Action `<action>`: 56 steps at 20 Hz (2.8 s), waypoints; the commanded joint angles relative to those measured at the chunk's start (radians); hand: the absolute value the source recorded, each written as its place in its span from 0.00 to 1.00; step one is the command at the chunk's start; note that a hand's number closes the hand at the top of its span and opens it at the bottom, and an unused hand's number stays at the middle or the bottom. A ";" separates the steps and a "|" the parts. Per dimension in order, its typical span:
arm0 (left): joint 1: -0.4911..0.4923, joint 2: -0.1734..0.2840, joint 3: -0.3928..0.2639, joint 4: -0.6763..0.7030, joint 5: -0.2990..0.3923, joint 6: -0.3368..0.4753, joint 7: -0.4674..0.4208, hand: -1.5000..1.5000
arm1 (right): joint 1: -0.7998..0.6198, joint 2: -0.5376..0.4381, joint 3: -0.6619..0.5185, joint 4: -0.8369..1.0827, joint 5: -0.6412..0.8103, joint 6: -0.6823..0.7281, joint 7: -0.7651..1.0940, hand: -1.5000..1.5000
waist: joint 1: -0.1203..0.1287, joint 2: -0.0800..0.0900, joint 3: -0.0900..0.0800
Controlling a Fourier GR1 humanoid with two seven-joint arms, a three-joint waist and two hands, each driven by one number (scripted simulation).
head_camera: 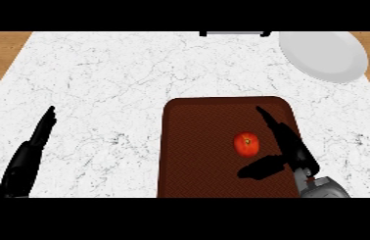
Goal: Pick the tomato from the tray and place it in the plate
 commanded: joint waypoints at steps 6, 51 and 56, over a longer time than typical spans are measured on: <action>-0.001 -0.031 0.071 -0.047 -0.038 -0.073 0.050 0.50 | 0.037 0.119 -0.032 0.123 0.106 0.032 -0.098 0.00 | 0.000 0.000 0.000; -0.105 -0.099 0.034 0.010 -0.100 -0.100 0.000 0.50 | -0.414 -0.775 -0.685 0.998 0.086 0.253 -1.491 1.00 | 0.109 0.042 0.012; -0.127 -0.098 0.019 0.026 -0.107 -0.116 0.014 0.50 | -0.526 -0.773 -0.650 1.092 0.114 0.319 -1.551 1.00 | 0.121 0.041 0.008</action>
